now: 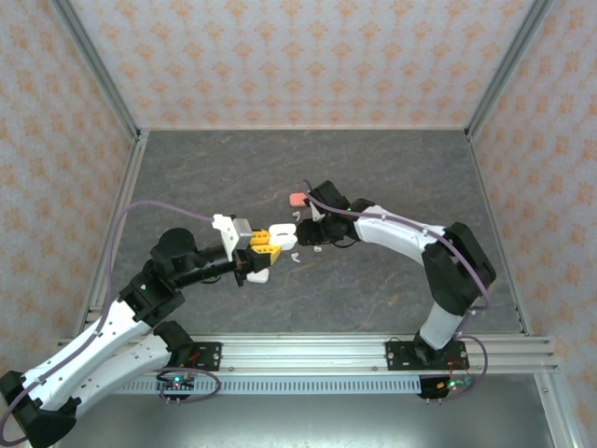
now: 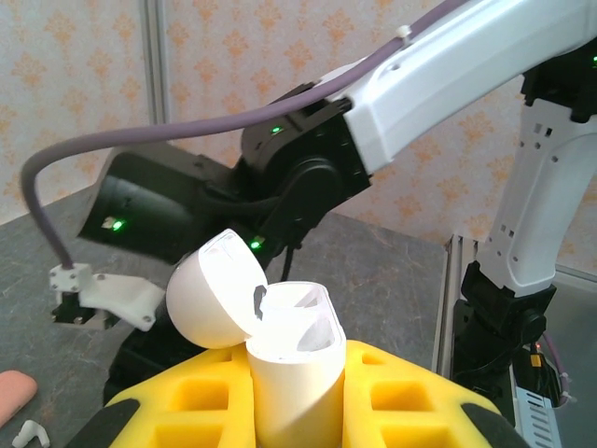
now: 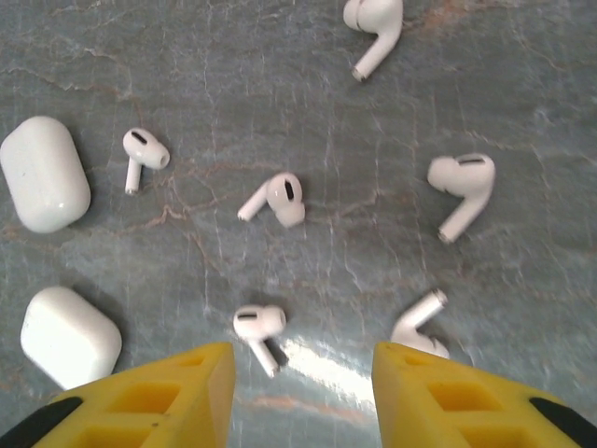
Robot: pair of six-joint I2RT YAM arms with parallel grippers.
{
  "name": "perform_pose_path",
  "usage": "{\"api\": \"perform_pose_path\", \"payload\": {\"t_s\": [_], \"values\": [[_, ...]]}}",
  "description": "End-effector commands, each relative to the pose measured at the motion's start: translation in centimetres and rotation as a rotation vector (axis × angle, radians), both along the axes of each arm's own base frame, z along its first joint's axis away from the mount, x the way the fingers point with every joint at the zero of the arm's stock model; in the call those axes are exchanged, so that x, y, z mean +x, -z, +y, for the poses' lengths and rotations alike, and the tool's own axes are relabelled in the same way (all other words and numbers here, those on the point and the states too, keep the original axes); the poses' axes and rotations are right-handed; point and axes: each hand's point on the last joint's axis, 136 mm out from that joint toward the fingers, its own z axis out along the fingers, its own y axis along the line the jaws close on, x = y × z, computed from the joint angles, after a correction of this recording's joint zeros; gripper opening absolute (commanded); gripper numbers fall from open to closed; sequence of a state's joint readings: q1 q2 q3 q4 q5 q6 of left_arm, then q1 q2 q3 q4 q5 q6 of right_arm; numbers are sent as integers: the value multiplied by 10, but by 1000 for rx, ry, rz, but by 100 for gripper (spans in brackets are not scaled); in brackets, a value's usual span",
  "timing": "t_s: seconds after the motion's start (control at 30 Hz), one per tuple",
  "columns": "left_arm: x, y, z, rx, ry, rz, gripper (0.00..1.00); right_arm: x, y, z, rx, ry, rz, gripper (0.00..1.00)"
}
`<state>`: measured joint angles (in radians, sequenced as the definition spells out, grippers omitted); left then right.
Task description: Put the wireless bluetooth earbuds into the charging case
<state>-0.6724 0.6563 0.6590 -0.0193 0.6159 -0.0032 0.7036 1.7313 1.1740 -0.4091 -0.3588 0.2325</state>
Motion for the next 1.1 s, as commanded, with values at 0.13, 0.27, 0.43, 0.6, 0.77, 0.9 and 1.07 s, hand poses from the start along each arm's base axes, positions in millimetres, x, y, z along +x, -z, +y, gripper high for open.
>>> {"api": "perform_pose_path", "payload": {"t_s": [0.13,0.27,0.43,0.6,0.77,0.9,1.07], "values": [[-6,-4,2,-18,8,-1,0,5,19,31,-8,-70,21,42],[-6,-2,3,-15,6,0,0,-7,36,38,-13,-97,68,42],[-5,-1,2,-16,2,2,0,-14,46,44,-27,-131,84,42],[-5,-2,3,-18,0,1,0,-13,49,48,-31,-146,81,42],[-4,-2,3,-21,-3,-1,0,-12,52,52,-33,-175,78,42],[-4,-3,3,-22,-5,-1,0,-13,54,55,-29,-194,81,42],[-3,-1,3,-17,-10,2,0,-20,56,51,-40,-204,103,41]]}}
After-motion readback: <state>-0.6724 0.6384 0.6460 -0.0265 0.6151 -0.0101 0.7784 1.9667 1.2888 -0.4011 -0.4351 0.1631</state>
